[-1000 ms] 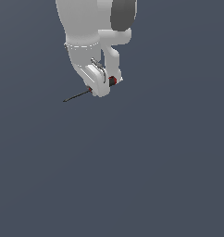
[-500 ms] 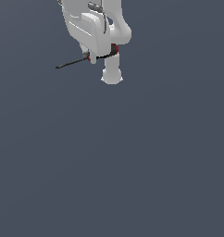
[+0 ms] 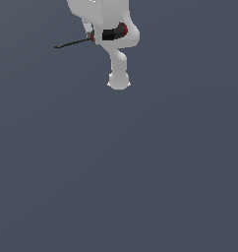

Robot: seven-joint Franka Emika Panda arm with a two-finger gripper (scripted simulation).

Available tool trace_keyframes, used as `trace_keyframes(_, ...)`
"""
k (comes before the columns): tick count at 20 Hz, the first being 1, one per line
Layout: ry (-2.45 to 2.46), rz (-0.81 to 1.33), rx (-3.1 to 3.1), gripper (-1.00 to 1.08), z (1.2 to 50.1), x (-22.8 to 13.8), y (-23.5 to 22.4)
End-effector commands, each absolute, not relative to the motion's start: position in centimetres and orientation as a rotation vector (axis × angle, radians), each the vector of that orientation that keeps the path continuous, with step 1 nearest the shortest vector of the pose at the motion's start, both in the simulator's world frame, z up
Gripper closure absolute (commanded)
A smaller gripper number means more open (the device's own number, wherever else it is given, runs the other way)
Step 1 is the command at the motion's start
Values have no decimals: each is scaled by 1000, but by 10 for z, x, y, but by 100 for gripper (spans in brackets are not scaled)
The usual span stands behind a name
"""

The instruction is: Pick up the object and move it to a goal position.

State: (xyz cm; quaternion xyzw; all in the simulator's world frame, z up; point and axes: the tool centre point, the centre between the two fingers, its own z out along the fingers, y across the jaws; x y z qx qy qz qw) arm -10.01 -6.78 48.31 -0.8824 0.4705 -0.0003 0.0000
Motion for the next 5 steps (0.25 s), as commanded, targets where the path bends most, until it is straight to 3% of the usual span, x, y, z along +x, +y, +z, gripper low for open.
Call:
trace_keyframes(1,1478,0,-2772,108,490,-101,-67)
trace_keyframes(5,1478,0,-2772,108,492,-101,-67)
